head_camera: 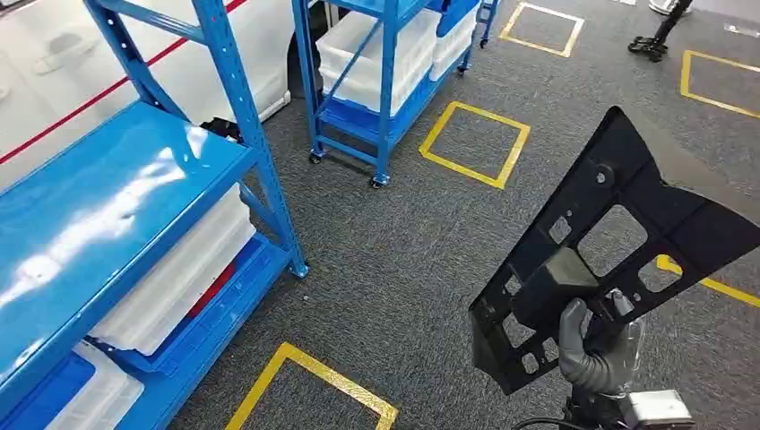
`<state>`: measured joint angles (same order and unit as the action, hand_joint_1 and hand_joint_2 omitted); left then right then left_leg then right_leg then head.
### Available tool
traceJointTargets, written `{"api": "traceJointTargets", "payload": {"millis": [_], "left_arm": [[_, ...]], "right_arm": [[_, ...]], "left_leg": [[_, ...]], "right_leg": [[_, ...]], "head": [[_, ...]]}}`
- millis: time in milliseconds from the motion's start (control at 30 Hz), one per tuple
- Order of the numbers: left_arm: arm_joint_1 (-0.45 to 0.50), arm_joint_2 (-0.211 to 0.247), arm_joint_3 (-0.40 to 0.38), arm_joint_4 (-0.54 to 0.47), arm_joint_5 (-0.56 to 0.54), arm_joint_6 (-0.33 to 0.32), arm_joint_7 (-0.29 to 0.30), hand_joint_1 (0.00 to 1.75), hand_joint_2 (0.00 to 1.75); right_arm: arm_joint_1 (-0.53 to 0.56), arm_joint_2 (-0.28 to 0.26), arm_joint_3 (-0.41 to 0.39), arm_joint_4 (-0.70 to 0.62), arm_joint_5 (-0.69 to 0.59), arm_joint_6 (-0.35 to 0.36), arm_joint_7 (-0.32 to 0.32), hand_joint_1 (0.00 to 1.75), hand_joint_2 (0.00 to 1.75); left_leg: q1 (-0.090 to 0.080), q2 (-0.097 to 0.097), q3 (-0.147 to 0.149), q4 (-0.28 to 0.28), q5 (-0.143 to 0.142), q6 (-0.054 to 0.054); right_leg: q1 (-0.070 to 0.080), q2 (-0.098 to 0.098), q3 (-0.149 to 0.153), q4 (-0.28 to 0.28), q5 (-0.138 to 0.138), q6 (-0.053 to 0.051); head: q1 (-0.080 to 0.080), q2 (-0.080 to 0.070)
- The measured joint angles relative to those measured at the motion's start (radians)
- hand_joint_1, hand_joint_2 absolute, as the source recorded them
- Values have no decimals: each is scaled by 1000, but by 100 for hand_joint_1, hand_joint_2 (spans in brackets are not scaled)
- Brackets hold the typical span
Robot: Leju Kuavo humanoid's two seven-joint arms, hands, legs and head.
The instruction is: Take the parts from the cabinet and place them on the table.
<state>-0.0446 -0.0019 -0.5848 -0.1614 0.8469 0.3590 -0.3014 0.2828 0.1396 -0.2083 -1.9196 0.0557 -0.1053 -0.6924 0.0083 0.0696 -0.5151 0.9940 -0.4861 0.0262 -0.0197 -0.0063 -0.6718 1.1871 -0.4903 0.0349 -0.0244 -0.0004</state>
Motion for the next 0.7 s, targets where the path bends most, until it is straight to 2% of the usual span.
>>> {"api": "traceJointTargets", "payload": {"millis": [33, 67, 100, 133, 200, 233, 267, 300, 333, 367, 400, 433, 467, 500, 533, 567, 600, 633, 700], "left_arm": [[-1, 0, 1, 0, 3, -3, -3, 0, 175], [-2, 2, 2, 0, 3, -7, -5, 0, 175], [-2, 5, 6, 0, 9, -13, -11, 0, 175], [-2, 7, 10, 0, 14, -20, -16, 0, 175], [-8, 10, 18, 0, 24, -28, -24, 0, 175], [-8, 13, 23, 0, 28, -29, -26, 0, 175], [-7, 15, 26, 0, 34, -30, -29, 0, 175], [-4, 15, 28, 0, 37, -31, -31, 0, 175], [-4, 15, 31, 0, 42, -31, -32, 0, 175], [-3, 16, 34, 0, 43, -31, -32, 0, 175], [-1, 16, 35, 0, 43, -31, -32, 0, 175], [1, 17, 35, 0, 43, -31, -32, 0, 175], [1, 17, 38, 0, 43, -31, -32, 0, 175], [1, 18, 40, 0, 43, -31, -32, 0, 175], [1, 19, 43, 0, 43, -31, -32, 0, 175], [2, 21, 45, 0, 45, -30, -33, 0, 175], [3, 23, 49, 2, 49, -29, -34, 0, 175], [2, 23, 50, 2, 52, -29, -34, 0, 175], [-1, 23, 51, 2, 57, -29, -35, 0, 175]], "right_arm": [[0, 0, -7, 0, 0, -5, 0, 175, 175], [0, 0, -11, -2, 0, -6, 0, 175, 175], [3, 0, -16, -3, -2, -6, 0, 175, 175], [7, 0, -19, -6, -5, -5, 0, 175, 175], [18, 0, -30, -6, -10, 2, 0, 175, 175], [20, 0, -34, -7, -13, 6, 0, 175, 175], [22, 1, -34, -8, -14, 12, -1, 175, 175], [19, 1, -34, -8, -14, 15, 0, 175, 175], [16, 1, -34, -7, -14, 15, 0, 175, 175], [15, 1, -34, -6, -14, 15, 0, 175, 175], [16, 1, -34, -4, -14, 15, 0, 175, 175], [16, 2, -34, -2, -14, 15, 0, 175, 175], [16, 2, -34, -1, -13, 15, 0, 175, 175], [16, 2, -34, 0, -12, 15, 0, 175, 175], [16, 2, -34, 0, -12, 15, 0, 175, 175], [16, 2, -34, 0, -11, 15, 0, 175, 175], [14, 2, -34, 0, -10, 15, 0, 175, 175], [13, 2, -34, 1, -9, 15, 0, 175, 175], [16, 4, -34, 1, -6, 15, 0, 175, 175]], "left_leg": [[0, 11, 4, 1, -4, -4], [-3, 20, 9, 3, -8, -10], [-11, 29, 9, 6, -14, -18], [-11, 35, 12, 4, -14, -21], [-11, 58, 19, 1, -16, -29], [-8, 57, 16, 5, -26, -36], [-4, 8, 11, 28, -45, -41], [-2, -32, -15, 88, -84, -41], [-1, -53, -55, 173, -128, -43], [-1, -61, -97, 261, -164, -45], [-1, -63, -127, 321, -178, -46], [-1, -63, -137, 335, -167, -46], [-1, -64, -125, 301, -134, -44], [1, -68, -91, 220, -81, -41], [3, -86, -50, 125, -29, -38], [6, -134, -21, 50, 0, -35], [7, -165, -15, 26, -13, -35], [7, -150, -18, 25, -9, -31], [-2, -131, -16, 24, -7, -22]], "right_leg": [[0, -27, 58, -98, 37, -3], [7, -85, 89, -161, 29, -8], [13, -85, 90, -163, 33, -21], [16, -67, 87, -160, 33, -26], [19, -45, 81, -160, 34, -35], [8, -31, 86, -170, 41, -45], [8, -22, 86, -173, 43, -49], [7, -12, 83, -172, 45, -56], [8, 0, 82, -172, 45, -60], [9, 14, 80, -172, 46, -61], [10, 28, 79, -171, 47, -62], [10, 44, 79, -169, 47, -62], [10, 58, 80, -168, 47, -61], [9, 75, 80, -164, 47, -61], [9, 90, 81, -161, 46, -58], [7, 100, 79, -160, 45, -54], [10, 110, 72, -154, 46, -47], [10, 122, 66, -154, 49, -39], [4, 144, 62, -161, 58, -22]], "head": [[0, 0], [0, 0], [0, 0], [0, 0], [0, 0], [0, 0], [-1, 0], [-1, 0], [-1, 0], [-1, 0], [-1, 0], [-1, 0], [-1, 0], [-1, 0], [-1, 0], [-1, 0], [-1, 0], [-1, 0], [-1, 0]]}}
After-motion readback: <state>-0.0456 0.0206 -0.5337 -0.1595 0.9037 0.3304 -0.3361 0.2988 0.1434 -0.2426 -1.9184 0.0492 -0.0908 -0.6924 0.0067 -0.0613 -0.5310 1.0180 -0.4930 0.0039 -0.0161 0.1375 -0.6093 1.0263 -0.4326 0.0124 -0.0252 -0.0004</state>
